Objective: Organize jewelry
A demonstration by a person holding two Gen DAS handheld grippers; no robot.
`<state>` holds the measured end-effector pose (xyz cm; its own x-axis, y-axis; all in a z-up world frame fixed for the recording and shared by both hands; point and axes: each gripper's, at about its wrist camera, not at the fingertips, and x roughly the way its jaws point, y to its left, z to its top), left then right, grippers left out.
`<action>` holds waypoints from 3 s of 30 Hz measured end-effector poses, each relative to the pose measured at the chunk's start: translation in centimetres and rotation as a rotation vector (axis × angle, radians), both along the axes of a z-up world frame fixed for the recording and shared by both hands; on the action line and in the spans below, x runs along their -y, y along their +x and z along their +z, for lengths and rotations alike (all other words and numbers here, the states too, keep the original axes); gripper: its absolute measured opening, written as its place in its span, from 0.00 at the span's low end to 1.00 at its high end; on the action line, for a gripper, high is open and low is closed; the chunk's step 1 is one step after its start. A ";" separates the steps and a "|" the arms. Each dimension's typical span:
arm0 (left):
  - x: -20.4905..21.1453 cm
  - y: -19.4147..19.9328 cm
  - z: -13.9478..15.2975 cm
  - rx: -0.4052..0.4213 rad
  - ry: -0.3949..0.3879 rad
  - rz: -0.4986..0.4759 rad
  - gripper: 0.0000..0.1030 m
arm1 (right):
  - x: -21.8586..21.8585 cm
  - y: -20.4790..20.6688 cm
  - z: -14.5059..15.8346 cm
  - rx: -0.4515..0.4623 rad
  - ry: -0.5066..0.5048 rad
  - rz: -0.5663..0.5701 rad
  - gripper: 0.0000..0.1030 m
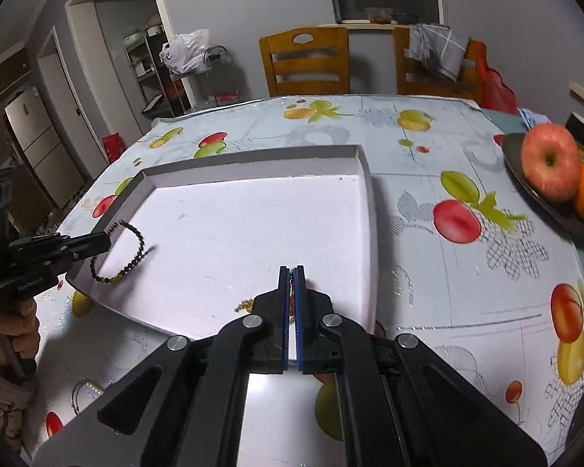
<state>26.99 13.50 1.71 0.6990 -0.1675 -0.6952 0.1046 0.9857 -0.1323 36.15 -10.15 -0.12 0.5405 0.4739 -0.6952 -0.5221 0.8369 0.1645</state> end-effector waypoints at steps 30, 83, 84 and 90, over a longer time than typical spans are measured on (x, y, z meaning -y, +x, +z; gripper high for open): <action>6.0 -14.4 0.8 0.101 0.009 -0.066 0.81 | 7.9 -14.2 0.8 0.089 0.044 -0.018 0.37; 7.8 -10.0 -1.3 -0.042 0.032 -0.196 0.07 | 6.7 -15.2 0.1 0.056 -0.009 0.079 0.07; 7.7 -10.1 -1.1 -0.035 0.028 -0.199 0.07 | 6.8 -15.3 0.3 0.061 -0.006 0.078 0.07; 7.2 -10.3 -0.6 -0.034 0.008 -0.197 0.07 | 6.8 -15.7 1.3 0.079 -0.006 0.087 0.07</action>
<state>16.70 6.27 1.06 0.6292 -0.2930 -0.7199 0.2911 0.9476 -0.1313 20.48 -16.99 1.18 0.5507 0.5173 -0.6551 -0.6040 0.7886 0.1151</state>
